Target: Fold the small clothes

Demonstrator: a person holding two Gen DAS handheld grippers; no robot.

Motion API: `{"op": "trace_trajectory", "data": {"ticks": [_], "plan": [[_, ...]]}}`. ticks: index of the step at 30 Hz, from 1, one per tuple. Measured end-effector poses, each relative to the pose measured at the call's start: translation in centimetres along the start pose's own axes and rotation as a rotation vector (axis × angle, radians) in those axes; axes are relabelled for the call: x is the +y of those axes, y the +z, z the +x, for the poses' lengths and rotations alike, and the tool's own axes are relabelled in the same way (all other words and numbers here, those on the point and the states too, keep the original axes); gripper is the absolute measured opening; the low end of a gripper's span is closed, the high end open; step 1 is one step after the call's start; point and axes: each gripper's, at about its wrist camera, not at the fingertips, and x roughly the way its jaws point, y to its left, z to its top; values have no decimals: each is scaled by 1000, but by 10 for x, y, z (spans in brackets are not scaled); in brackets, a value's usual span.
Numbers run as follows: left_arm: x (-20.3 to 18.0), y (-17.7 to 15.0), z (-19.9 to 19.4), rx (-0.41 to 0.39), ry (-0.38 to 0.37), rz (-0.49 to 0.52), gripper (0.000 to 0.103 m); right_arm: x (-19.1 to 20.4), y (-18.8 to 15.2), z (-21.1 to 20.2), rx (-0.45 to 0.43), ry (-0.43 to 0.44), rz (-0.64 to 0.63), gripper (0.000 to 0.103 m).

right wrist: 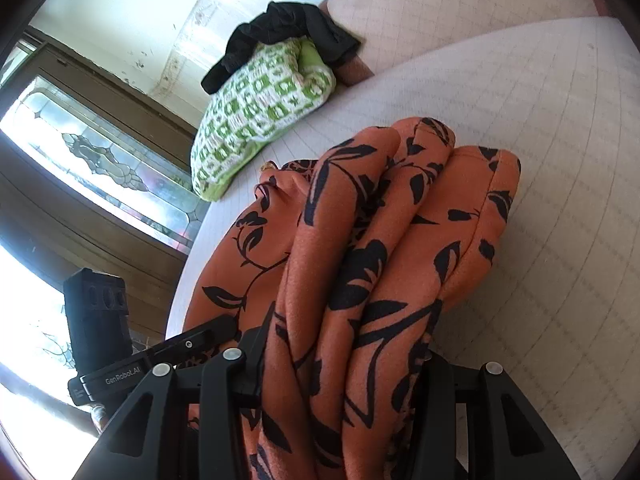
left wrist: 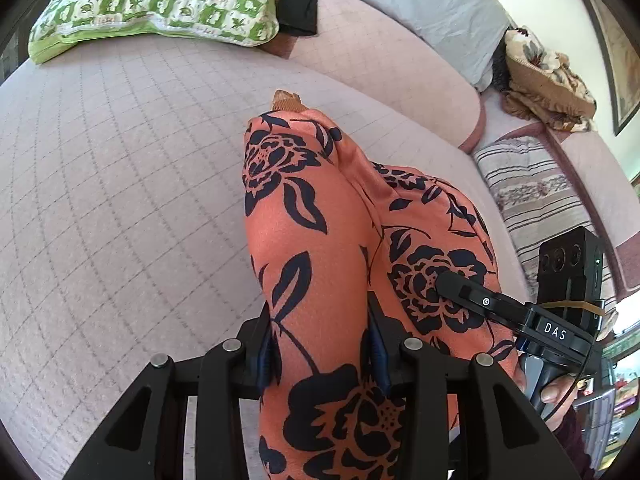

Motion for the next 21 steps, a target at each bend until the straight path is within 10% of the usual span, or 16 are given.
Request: {"op": "trace_trajectory", "data": {"ticks": [21], "plan": [[10,-19,3,23,52,-23,44,-10,-14,15,21,-58,31,45]]}}
